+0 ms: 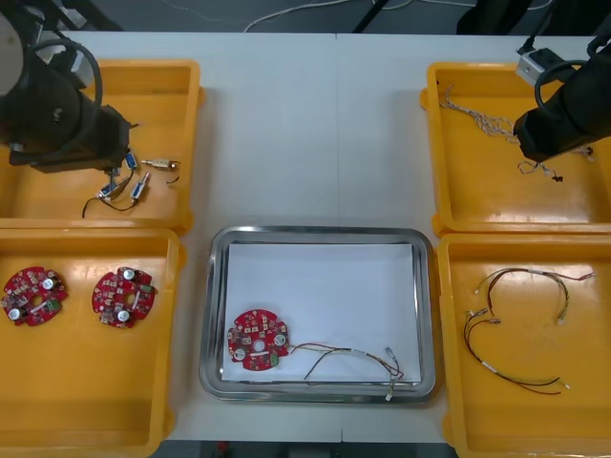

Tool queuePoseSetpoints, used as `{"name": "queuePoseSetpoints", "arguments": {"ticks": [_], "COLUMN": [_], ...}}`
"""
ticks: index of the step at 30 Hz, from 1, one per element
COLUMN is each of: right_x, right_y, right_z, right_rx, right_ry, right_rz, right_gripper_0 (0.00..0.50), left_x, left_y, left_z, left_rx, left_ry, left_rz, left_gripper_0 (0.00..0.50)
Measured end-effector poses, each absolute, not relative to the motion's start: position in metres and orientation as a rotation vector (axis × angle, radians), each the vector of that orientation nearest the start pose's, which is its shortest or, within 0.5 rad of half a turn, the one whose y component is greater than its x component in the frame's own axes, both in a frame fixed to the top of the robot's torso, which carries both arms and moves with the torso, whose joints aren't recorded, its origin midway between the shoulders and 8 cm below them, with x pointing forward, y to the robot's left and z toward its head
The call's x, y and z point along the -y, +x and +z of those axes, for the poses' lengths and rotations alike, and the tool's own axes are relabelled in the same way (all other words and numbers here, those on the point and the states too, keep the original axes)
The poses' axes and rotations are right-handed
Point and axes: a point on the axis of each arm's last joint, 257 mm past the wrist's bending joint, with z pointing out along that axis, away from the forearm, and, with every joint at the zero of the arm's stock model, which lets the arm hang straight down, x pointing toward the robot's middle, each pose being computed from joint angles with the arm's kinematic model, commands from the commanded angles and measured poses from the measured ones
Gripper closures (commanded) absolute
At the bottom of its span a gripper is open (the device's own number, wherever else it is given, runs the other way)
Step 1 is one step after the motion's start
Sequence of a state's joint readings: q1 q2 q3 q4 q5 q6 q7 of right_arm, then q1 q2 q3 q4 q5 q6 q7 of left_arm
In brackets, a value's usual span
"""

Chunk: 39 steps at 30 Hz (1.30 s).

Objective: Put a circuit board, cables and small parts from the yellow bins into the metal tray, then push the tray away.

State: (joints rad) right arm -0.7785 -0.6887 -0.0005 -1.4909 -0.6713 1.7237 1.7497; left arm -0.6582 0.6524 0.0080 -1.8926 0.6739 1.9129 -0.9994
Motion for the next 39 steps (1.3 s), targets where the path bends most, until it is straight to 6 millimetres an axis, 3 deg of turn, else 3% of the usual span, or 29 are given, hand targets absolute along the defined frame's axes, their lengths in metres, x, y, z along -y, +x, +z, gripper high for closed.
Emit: {"name": "queuePoseSetpoints", "arguments": {"ticks": [4, 17, 25, 39], "right_x": [0.318, 0.302, 0.285, 0.266], "right_y": [0.535, 0.511, 0.508, 0.497], "right_z": [-0.117, -0.093, -0.079, -0.068], "right_rx": [-2.584, -2.563, -2.498, -2.414], "right_ry": [-0.543, -0.656, -0.717, -0.801], "right_rz": [-0.107, -0.157, -0.149, -0.163], "right_gripper_0": [0.500, 0.500, 0.500, 0.500], "left_x": [-0.251, -0.200, -0.187, -0.157], "left_y": [0.470, 0.424, 0.412, 0.394], "left_z": [-0.124, -0.156, -0.181, -0.217], "left_rx": [-2.612, -2.639, -2.650, -2.685], "left_ry": [-0.260, -0.002, -0.163, -0.071], "left_rz": [-0.162, -0.111, -0.091, -0.034], "left_gripper_0": [0.500, 0.500, 0.500, 0.500]}}
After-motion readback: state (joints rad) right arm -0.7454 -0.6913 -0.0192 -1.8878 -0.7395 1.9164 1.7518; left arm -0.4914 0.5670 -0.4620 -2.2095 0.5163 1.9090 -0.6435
